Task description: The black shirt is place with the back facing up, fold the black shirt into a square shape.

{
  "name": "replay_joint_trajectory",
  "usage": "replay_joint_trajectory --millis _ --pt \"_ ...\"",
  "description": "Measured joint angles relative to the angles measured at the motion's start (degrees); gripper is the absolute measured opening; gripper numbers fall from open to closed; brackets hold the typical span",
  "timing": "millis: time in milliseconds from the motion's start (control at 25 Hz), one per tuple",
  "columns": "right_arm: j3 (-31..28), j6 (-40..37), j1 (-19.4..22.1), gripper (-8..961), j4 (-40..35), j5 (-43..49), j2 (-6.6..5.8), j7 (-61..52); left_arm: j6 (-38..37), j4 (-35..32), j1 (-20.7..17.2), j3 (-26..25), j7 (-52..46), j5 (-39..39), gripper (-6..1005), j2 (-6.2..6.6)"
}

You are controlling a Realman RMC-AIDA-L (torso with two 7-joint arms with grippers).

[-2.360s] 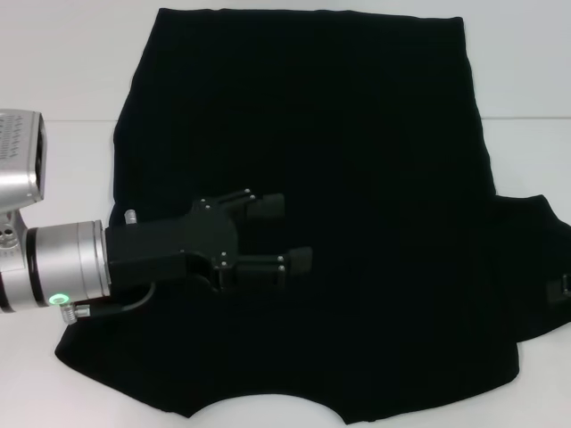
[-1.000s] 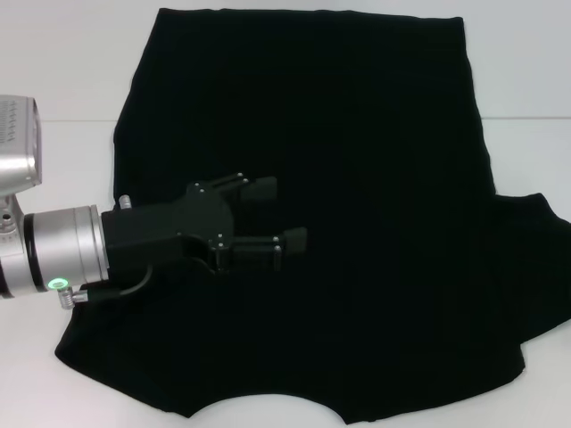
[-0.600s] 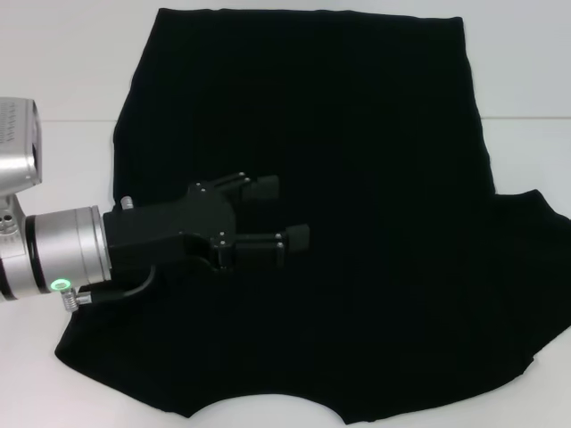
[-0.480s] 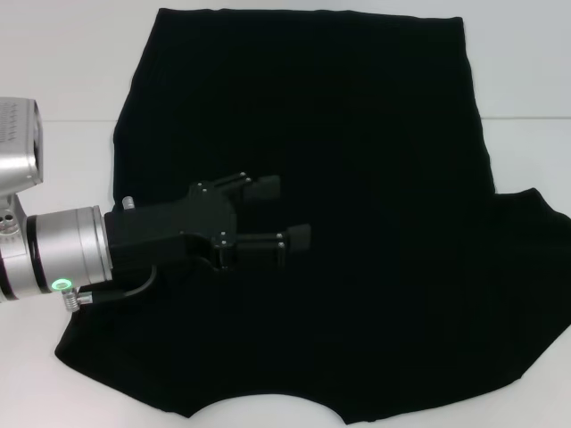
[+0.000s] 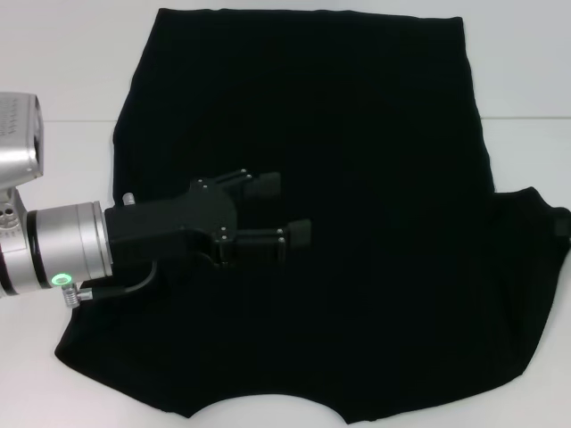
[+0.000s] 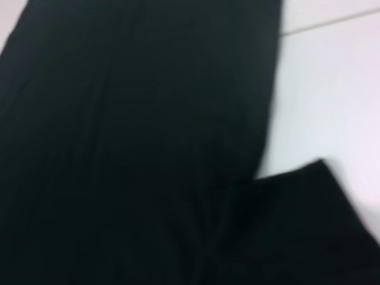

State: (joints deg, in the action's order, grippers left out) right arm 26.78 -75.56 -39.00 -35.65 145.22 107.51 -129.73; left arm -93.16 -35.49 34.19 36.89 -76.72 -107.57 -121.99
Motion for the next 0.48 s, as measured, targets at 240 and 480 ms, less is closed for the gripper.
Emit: replay_joint_trajectory --millis 240,480 --pt "3.09 -3.1 -4.48 7 0.17 -0.11 2.62 1.17 0.06 -0.1 0.01 -0.39 -0.06 0.0 911 0.15" --pt "9.5 -3.98 -8.84 8 0.12 -0.06 5.26 0.58 0.35 -0.33 0.06 -0.56 -0.09 0.0 909 0.38"
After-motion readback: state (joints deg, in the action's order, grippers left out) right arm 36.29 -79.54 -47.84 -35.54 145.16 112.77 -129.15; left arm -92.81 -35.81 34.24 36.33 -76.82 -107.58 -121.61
